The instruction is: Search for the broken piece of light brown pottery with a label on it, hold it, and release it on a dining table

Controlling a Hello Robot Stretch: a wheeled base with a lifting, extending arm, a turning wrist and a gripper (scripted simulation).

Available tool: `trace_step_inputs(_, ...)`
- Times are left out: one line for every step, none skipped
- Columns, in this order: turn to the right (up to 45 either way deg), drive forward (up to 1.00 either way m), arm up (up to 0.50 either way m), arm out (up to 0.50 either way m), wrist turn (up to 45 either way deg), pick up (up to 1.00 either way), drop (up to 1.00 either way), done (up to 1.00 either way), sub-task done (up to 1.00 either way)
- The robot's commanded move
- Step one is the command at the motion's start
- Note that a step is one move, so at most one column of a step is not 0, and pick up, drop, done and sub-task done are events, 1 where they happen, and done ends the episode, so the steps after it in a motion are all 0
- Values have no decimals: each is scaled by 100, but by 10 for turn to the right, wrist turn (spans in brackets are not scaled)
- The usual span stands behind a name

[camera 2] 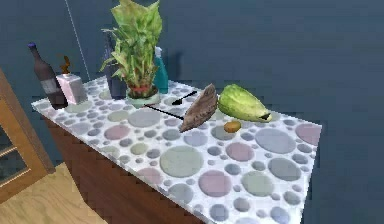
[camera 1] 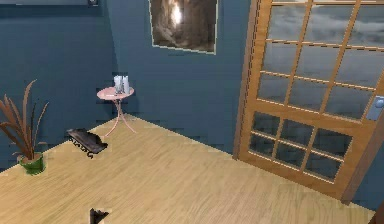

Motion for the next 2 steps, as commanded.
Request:
trace_step_inputs(0, 0, 50, 0, 0, 0, 0, 0, 0)
trace_step_inputs(0, 0, 38, 0, 0, 0, 0, 0, 0)
